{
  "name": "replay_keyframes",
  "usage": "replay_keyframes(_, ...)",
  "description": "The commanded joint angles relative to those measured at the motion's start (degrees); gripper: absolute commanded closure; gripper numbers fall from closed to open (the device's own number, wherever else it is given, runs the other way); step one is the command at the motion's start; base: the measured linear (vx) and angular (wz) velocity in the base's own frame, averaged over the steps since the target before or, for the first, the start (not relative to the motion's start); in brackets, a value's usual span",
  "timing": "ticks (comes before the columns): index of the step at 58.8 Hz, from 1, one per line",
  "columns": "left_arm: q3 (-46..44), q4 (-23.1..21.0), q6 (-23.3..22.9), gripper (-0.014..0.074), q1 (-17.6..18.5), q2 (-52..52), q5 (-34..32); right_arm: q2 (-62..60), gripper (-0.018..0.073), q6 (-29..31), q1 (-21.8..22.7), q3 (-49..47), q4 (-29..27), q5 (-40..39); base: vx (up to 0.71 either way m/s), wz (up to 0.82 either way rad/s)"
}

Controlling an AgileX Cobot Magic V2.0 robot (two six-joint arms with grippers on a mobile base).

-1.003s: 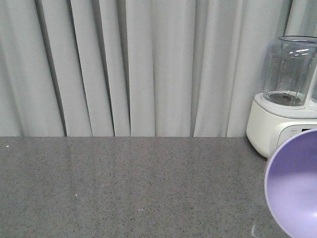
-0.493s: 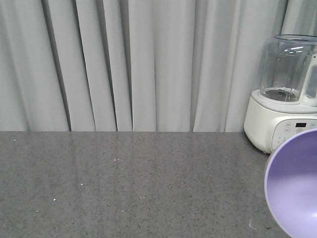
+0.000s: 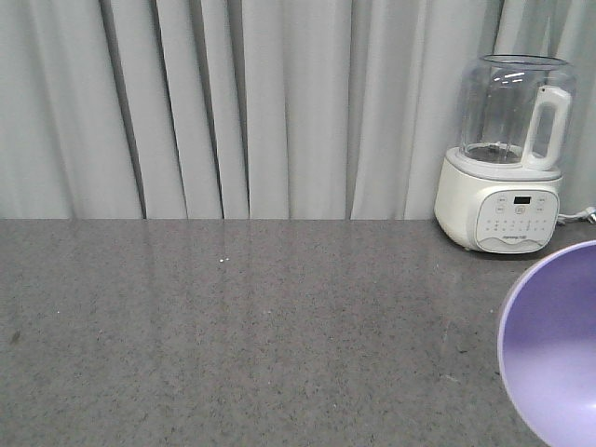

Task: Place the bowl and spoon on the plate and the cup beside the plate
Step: 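Drive the base holding bowl and spoon to the pale blue plate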

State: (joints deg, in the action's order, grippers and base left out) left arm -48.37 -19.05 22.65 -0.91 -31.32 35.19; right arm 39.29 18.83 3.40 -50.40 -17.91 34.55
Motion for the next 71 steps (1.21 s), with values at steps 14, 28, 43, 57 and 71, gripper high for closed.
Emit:
replay_keyframes(14, -1.34, -1.2, 0.03, 0.0593, 0.34, -0.28, -4.45, -0.11, 0.0568, 0.03, 0.06, -1.69, -0.74, -5.15, -0.3, 0.02)
replay_keyframes(28, -1.34, -1.2, 0.03, 0.0593, 0.34, -0.28, -4.45, -0.11, 0.0568, 0.03, 0.06, -1.69, -0.74, -5.15, -0.26, -0.1)
replay_keyframes(43, -1.34, -1.2, 0.03, 0.0593, 0.34, -0.28, -4.45, -0.11, 0.0568, 0.03, 0.06, -1.69, -0.74, -5.15, -0.19, -0.31)
replay_keyframes(57, -1.34, -1.2, 0.03, 0.0593, 0.34, -0.28, -4.45, -0.11, 0.0568, 0.03, 0.06, -1.69, -0.74, -5.15, -0.11, -0.52)
replay_keyframes(71, -1.34, -1.2, 0.03, 0.0593, 0.34, -0.28, -4.45, -0.11, 0.0568, 0.03, 0.06, -1.69, -0.74, -5.15, -0.06, -0.65)
